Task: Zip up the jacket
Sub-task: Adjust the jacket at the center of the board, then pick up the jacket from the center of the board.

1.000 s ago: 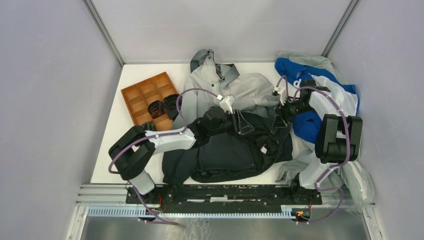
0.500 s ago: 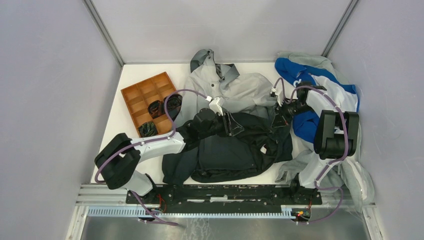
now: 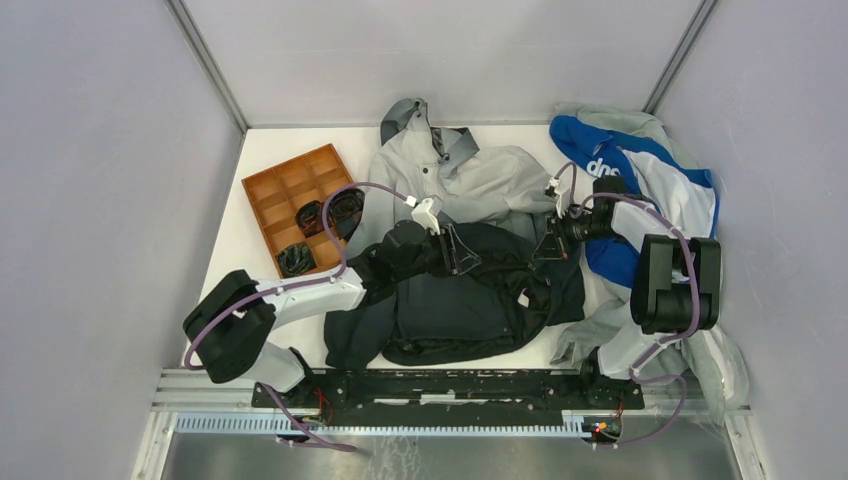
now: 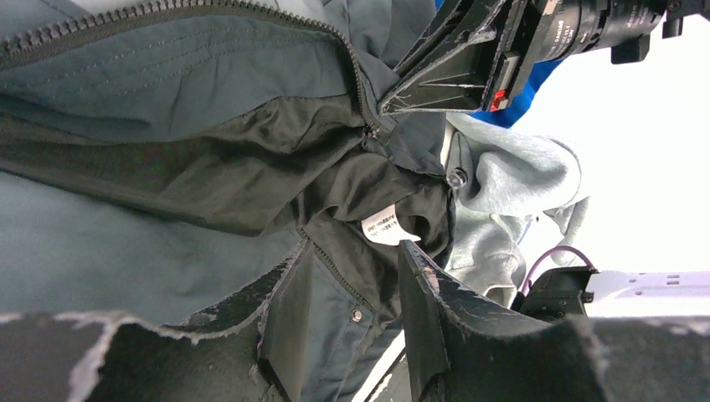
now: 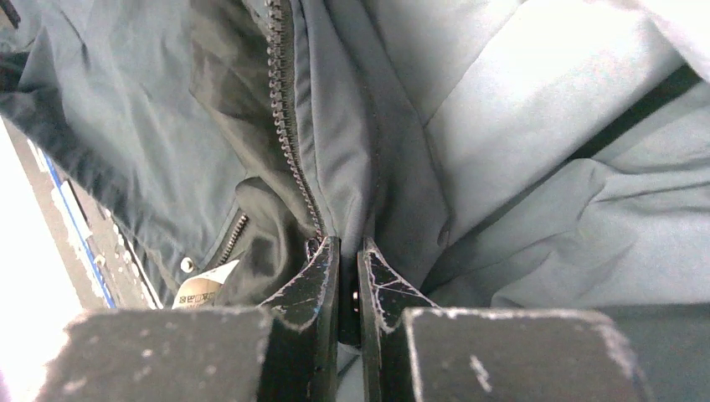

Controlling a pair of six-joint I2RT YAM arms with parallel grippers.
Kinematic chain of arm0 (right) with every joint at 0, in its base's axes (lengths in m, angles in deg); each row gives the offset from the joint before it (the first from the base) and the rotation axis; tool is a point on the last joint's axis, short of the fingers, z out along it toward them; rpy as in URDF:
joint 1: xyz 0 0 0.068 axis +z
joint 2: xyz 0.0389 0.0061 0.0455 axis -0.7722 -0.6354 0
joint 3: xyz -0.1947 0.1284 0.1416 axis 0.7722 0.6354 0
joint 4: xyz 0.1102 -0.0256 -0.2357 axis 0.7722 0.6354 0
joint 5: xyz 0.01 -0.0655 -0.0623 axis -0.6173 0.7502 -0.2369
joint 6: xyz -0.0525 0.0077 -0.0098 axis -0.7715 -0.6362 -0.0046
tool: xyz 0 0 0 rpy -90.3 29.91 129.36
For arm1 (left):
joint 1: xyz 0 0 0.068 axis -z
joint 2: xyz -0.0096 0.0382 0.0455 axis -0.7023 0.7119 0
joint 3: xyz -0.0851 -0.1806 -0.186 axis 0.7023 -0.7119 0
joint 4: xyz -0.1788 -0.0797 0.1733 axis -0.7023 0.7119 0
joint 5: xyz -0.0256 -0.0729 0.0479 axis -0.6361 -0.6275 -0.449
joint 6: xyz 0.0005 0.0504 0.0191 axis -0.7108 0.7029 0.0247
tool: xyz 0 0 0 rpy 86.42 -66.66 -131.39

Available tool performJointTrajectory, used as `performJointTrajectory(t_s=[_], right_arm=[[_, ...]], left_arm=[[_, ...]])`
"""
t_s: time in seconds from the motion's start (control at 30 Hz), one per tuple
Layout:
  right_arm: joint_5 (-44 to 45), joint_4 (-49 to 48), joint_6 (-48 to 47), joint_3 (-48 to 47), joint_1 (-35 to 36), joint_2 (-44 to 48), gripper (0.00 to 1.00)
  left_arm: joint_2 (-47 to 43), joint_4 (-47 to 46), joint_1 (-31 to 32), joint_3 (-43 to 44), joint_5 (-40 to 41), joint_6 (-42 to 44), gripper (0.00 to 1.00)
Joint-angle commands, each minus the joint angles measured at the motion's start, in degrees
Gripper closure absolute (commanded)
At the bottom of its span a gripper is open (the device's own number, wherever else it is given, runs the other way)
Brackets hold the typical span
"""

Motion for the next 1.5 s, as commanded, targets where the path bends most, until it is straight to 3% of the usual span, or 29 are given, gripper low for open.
performJointTrajectory(t_s=[0.0,0.2,0.37,0.43,0.53,0.6,0.87,1.03,1.2,1.47], right_arm=[[0.4,-15.1,11.8,3.7,0.1,5.5,1.00],[3.3,-19.9,15.4,5.1,-0.6,5.6,1.00],[3.3,-19.7,15.5,5.1,-0.8,5.2,1.00],[3.2,-19.3,15.1,5.3,-0.8,5.1,1.00],[2.8,-18.9,14.7,5.4,-0.8,5.1,1.00],[2.6,-18.9,14.7,5.5,-0.8,5.2,1.00],[2.6,-18.9,14.8,6.0,-0.8,5.8,1.00],[2.6,-19.3,14.9,6.5,-0.8,5.8,1.00],[2.8,-19.5,15.1,7.1,-0.8,6.0,1.00],[3.3,-19.8,15.4,7.9,-0.8,6.5,1.00]], left_arm=[[-2.3,-1.0,-0.5,-0.9,1.2,2.3,0.52],[-4.6,0.6,-1.3,-1.8,2.0,4.1,0.52],[-11.1,4.6,-1.6,-1.0,4.4,14.8,0.50],[-14.7,5.1,-1.7,-1.3,4.4,18.9,0.37],[-18.1,8.0,-2.2,-1.9,4.4,21.1,0.10],[-18.8,11.1,-2.8,-1.8,2.9,21.5,0.04],[-19.5,21.4,-2.6,-1.3,-3.9,19.9,0.13],[-21.2,28.9,4.0,1.2,-0.8,30.9,0.14],[-19.7,32.9,9.9,3.5,-3.1,40.9,0.15],[-11.0,39.6,14.9,8.9,-2.5,48.3,0.17]])
